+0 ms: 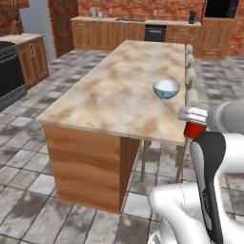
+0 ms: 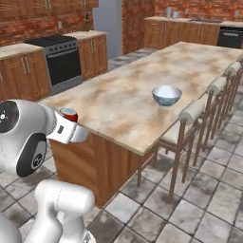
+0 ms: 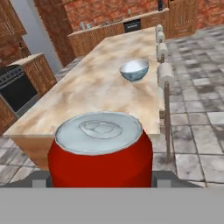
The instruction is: Open the fridge, grab two sodas, and place both sodas inside the bowl with ice on the dining counter.
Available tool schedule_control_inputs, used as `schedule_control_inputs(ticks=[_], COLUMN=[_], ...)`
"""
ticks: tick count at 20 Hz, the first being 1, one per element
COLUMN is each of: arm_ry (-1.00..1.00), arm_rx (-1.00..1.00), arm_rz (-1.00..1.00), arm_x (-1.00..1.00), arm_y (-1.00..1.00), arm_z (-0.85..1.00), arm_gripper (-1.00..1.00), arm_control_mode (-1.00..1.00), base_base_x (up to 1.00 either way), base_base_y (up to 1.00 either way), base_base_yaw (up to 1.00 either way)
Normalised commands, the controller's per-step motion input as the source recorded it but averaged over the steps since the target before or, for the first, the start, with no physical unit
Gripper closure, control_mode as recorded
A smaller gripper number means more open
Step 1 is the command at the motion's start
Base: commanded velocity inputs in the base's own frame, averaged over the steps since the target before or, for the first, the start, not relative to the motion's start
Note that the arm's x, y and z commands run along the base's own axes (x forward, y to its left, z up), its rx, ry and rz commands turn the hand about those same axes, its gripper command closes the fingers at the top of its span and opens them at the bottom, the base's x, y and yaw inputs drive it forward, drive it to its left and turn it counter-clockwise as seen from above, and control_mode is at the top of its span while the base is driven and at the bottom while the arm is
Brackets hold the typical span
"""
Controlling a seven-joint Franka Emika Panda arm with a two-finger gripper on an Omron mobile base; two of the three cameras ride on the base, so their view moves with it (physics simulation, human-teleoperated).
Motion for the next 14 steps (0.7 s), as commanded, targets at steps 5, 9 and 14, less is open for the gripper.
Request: schedule_control_inputs(ticks=[5, 9, 14], arm_ry=[0.0, 0.0, 0.0], arm_rx=[0.0, 0.0, 0.0], arm_rz=[0.0, 0.0, 0.0], arm_x=[0.0, 0.0, 0.0], arm_y=[0.0, 0.0, 0.0], arm_z=[0.0, 0.0, 0.0], arm_gripper=[1.0, 1.0, 1.0], arm_control_mode=[1.0, 1.0, 1.0], base_base_x=[0.59, 0.48, 0.41], base_base_y=[-1.0, -1.0, -0.95], base_base_yaw=[0.17, 0.19, 0.24])
